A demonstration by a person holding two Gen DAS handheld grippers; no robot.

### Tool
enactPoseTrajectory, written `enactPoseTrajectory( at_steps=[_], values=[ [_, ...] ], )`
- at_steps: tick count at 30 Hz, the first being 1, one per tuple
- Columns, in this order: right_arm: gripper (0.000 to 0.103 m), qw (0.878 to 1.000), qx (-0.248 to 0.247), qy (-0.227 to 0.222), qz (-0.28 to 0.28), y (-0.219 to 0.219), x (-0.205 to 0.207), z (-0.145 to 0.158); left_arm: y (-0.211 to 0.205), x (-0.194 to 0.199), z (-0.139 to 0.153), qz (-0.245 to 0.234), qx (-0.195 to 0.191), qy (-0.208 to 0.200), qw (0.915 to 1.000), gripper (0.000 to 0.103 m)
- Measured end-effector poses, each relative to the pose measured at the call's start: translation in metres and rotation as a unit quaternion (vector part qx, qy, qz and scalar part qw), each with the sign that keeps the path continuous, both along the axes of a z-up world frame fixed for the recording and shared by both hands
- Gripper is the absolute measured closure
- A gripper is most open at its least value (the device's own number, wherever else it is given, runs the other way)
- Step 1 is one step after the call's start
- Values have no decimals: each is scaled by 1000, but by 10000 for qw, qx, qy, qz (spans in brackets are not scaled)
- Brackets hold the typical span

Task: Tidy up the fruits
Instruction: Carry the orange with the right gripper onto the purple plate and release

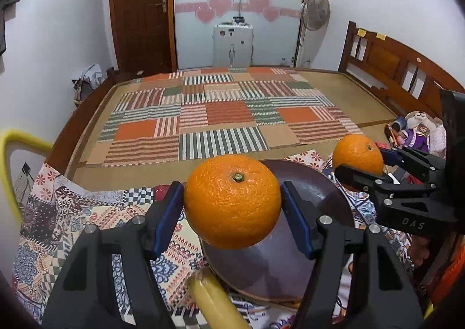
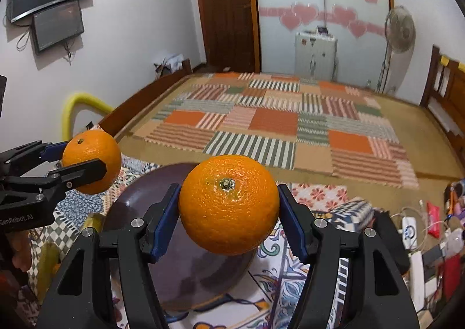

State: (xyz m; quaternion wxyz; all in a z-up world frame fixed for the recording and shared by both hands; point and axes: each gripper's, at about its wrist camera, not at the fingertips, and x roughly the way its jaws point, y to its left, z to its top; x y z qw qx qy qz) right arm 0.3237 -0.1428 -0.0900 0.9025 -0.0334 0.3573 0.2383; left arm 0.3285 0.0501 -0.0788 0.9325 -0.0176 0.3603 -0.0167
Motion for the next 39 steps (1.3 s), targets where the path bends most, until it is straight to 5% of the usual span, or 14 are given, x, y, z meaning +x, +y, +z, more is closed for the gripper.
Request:
enactPoseTrajectory(
  at_steps=[12, 22, 39],
  values=[
    [41, 9977, -208, 590, 261, 15, 20, -27, 0, 46, -39, -138, -53, 792, 9967, 36],
    [40, 9965, -332, 617, 464, 19, 25, -30, 1, 65, -51, -152, -155, 1136, 9933, 36],
    [36, 9966, -458, 485, 484, 13, 13, -23, -4, 56, -41, -242, -1, 1011, 9946, 34]
  ],
)
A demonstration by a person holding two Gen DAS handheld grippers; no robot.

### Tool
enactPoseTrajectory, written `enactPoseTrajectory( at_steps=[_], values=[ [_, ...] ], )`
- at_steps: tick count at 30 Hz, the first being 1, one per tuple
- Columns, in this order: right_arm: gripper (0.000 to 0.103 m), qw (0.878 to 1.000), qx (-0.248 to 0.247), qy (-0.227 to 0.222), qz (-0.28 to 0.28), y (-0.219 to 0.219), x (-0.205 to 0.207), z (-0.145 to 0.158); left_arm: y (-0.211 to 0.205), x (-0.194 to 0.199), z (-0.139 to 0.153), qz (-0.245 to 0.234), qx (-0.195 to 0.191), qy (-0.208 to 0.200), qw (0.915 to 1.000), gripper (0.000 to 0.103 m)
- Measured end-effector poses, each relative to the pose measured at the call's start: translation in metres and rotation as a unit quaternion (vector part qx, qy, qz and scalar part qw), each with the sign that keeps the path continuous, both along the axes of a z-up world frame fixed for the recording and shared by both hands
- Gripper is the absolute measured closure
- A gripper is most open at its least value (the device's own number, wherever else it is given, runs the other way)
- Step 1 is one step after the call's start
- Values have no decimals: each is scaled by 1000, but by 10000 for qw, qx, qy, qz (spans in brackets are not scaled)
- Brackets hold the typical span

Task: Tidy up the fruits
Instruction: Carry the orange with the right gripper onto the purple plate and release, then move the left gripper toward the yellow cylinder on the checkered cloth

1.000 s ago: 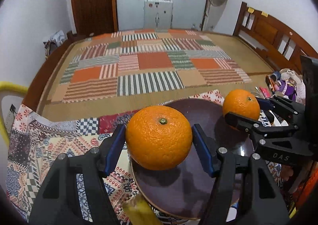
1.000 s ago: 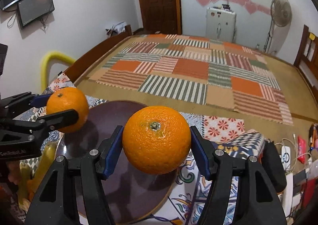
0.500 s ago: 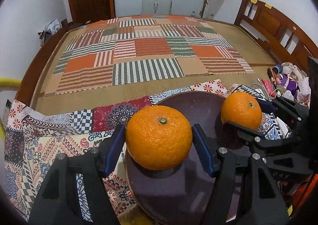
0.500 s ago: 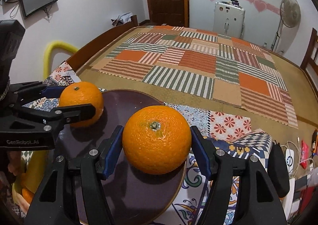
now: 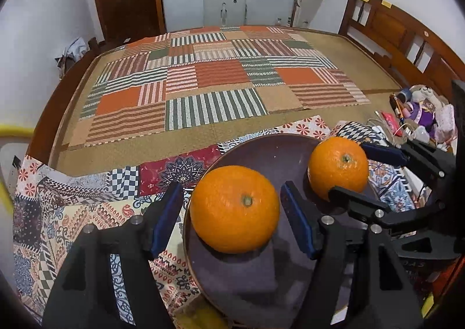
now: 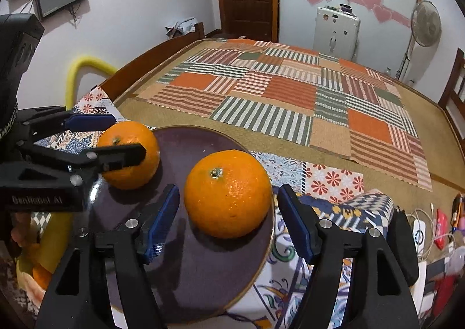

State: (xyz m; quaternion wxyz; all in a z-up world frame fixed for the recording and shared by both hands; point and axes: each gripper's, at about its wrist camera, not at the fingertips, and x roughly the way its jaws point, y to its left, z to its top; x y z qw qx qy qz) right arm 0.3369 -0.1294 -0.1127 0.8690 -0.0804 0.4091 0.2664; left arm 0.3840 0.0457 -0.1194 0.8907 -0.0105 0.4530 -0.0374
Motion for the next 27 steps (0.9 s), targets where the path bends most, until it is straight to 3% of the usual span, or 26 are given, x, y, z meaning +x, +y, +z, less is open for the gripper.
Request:
enactPoseTrajectory(
  at_steps=[16, 27],
  values=[
    [34, 9961, 114, -827, -277, -29, -79, 60, 31, -100, 59, 610, 56, -749, 9953, 34],
    [34, 9948, 107, -926, -421, -42, -143, 59, 29, -189, 49, 775, 266, -788, 9935, 33]
  ],
)
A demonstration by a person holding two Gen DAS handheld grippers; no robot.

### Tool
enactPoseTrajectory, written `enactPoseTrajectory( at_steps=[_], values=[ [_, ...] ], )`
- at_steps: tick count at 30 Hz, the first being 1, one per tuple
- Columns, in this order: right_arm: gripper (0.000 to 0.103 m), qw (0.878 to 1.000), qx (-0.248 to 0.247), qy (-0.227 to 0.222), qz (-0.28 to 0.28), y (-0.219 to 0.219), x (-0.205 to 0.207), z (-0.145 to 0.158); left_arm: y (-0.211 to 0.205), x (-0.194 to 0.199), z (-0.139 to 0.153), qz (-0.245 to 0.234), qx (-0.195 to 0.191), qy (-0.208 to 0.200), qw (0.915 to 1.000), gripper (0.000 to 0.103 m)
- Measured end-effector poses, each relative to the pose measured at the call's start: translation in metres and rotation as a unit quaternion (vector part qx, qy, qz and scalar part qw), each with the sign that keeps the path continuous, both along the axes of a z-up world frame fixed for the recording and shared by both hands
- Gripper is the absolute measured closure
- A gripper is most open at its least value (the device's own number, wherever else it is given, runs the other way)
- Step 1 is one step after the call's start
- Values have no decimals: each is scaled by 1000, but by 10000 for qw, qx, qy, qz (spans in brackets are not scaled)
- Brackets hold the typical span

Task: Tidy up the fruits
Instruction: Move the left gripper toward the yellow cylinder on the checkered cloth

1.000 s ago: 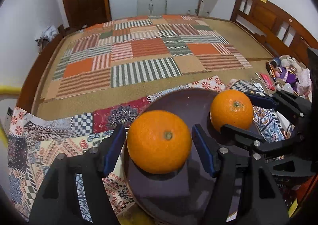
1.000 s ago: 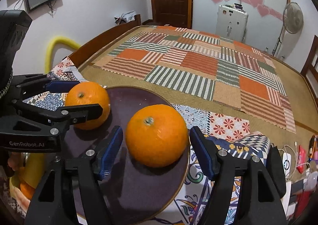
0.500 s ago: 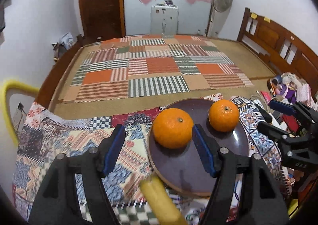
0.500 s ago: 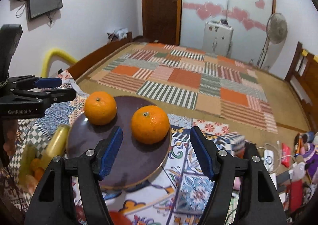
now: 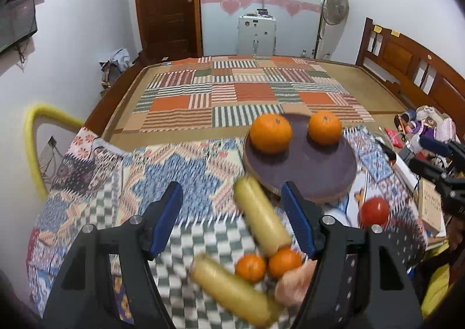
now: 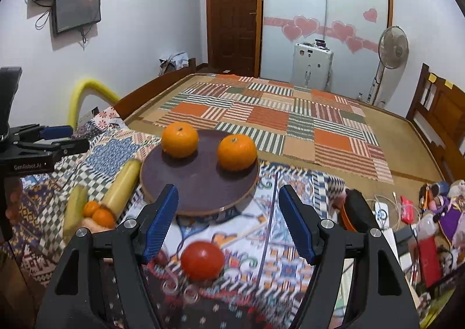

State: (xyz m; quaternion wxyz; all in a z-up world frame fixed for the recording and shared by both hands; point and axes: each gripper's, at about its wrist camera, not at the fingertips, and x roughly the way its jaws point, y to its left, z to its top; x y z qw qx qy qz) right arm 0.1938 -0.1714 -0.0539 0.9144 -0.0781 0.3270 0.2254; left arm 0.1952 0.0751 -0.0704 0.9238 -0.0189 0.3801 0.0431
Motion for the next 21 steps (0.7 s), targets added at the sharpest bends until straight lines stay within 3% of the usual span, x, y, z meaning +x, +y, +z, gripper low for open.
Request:
enactPoseTrajectory(
  at_steps=[5, 12, 21],
  values=[
    [34, 9998, -76, -62, -166, -7, -24, -6, -6, -32, -16, 39, 146, 18, 9999, 33],
    [32, 9997, -75, 43, -232, -8, -43, -27, -15, -60, -40, 27, -3, 99, 9999, 33],
    [32, 9995, -185, 92, -237, -7, -52, -49, -42, -92, -73, -138, 276, 110, 9995, 32]
  ],
)
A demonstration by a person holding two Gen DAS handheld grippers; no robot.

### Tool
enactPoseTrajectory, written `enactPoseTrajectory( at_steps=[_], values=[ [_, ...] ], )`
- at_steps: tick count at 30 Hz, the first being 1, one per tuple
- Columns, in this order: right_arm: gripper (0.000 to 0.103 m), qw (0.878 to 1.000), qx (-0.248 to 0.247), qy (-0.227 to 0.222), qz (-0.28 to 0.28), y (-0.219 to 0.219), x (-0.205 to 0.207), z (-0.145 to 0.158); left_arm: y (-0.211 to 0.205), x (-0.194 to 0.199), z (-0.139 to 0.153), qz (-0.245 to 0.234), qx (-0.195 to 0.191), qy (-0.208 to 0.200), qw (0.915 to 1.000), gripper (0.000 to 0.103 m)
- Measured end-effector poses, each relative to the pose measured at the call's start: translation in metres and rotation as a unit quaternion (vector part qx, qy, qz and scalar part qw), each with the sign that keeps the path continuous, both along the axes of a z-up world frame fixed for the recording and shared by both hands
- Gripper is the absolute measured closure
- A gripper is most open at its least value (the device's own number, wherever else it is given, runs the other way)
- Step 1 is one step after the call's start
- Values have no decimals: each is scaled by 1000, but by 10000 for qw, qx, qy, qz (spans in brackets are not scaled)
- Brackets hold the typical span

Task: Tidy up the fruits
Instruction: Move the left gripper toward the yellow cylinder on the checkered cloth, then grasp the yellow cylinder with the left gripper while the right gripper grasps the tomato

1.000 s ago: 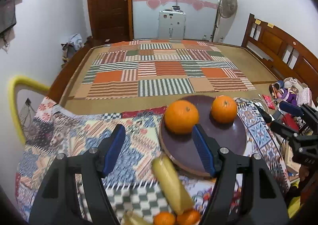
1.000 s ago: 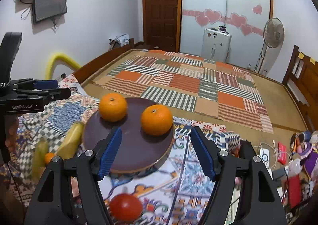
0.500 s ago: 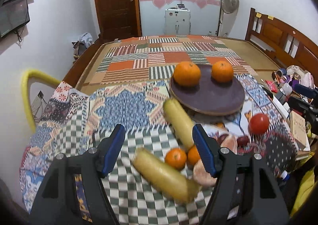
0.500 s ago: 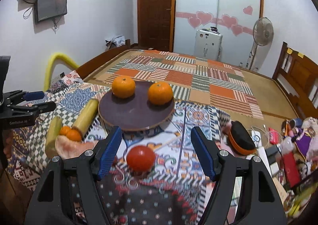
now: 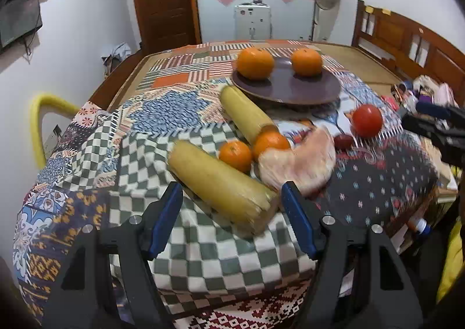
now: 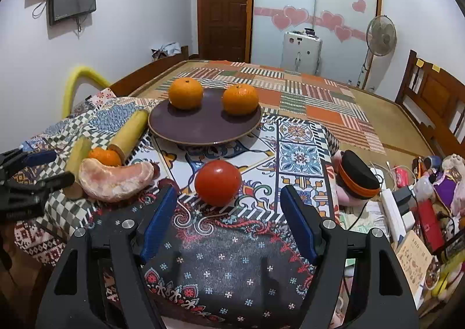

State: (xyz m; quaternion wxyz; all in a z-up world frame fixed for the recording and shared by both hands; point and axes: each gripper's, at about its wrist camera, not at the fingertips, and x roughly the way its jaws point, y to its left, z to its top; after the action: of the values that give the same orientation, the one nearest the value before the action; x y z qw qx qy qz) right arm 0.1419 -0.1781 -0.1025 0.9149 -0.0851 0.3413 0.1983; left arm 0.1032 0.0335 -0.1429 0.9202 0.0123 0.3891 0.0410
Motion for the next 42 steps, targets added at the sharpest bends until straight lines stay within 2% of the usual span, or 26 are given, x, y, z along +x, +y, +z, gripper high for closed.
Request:
enactPoseTrajectory(
  at_steps=[4, 7, 13, 14, 22, 28, 33, 35, 37, 42],
  values=[
    [32, 10000, 35, 69, 4, -1, -2, -7, -11, 0, -15, -77, 160, 89, 9998, 32],
    [32, 10000, 12, 82, 33, -1, -5, -10, -10, 5, -25, -3, 60, 180, 9998, 31],
    [32, 9998, 36, 108, 171, 5, -13, -13, -1, 13, -27, 277, -100, 48, 9996, 32],
    [32, 9997, 65, 125, 214, 8, -15, -14, -1, 13, -27, 298, -117, 32, 9995, 37],
    [32, 9981, 147, 185, 575, 33, -27, -20, 13, -8, -23, 168, -418, -1, 9990, 56],
    [32, 9983, 239, 203, 494, 29, -25, -23, 34, -27, -18, 135, -629, 144, 9978, 66],
    [32, 9989, 296, 172, 323, 15, -19, -18, 44, -22, -12, 108, -1000, 383, 9942, 65],
    [32, 9992, 274, 138, 254, 10, -15, -16, 44, -17, -9, 77, -1031, 425, 9937, 54],
    [32, 9994, 240, 114, 203, 6, -12, -15, 46, -10, -4, 101, -999, 410, 9941, 49],
    [32, 9995, 218, 162, 137, 1, 2, -16, 55, 18, -1, 121, -1008, 560, 9933, 49]
  ],
)
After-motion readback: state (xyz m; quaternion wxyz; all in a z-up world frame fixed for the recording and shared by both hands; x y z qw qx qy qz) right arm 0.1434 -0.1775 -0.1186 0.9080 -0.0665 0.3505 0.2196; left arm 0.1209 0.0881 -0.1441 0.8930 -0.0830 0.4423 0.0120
